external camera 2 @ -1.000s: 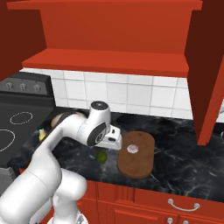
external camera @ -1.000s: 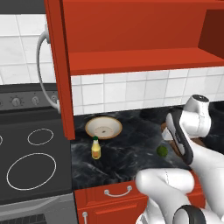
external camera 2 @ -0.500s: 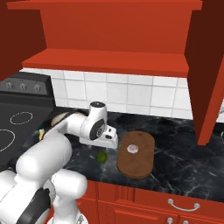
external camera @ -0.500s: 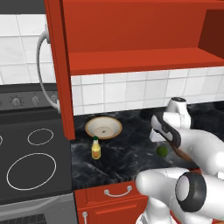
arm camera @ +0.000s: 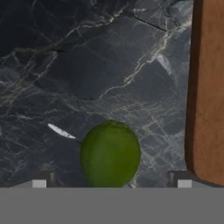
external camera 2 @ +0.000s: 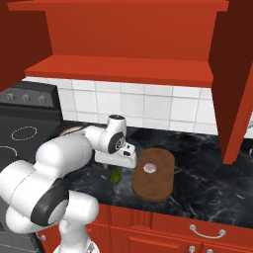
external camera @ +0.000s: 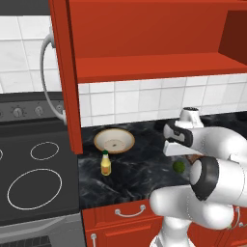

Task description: Open the cabinet. Place the bowl and condiment on the counter. Then place the lime and garlic on the cutting board.

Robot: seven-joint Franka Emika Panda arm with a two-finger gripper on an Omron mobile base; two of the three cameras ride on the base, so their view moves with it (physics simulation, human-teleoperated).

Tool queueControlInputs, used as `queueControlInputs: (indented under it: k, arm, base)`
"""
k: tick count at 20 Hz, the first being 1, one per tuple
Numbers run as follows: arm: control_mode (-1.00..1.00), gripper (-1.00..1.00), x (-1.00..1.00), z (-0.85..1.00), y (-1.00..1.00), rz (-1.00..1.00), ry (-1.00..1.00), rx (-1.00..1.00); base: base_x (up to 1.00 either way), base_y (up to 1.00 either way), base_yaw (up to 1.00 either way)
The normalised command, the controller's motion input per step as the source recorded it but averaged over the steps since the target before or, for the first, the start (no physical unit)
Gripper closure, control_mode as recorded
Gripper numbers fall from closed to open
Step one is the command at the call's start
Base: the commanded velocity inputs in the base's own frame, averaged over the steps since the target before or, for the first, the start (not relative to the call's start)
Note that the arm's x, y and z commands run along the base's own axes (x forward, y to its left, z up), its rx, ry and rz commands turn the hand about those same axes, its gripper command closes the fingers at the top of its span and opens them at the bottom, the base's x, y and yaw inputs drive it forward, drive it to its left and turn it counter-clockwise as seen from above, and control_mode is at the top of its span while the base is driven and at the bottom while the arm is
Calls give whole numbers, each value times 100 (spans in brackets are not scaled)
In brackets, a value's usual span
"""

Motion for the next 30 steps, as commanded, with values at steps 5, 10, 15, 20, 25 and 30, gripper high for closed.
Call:
queueControlInputs:
  k: [5,10,15,20,25,30]
  arm:
    - [-100,-100,-7,-20,0,-3,3,0]
    - [-100,-100,-14,-20,0,-5,1,0]
    - [-100,-100,-2,-9,2,-6,0,0]
    - [-100,-100,0,-1,17,-6,0,0]
    - [-100,-100,0,-9,6,-6,1,0]
    - [-100,-100,0,-22,0,-6,0,0]
  base:
    - [0,0,0]
    - [0,0,0]
    - [0,0,0]
    - [0,0,0]
    - [0,0,0]
    - [0,0,0]
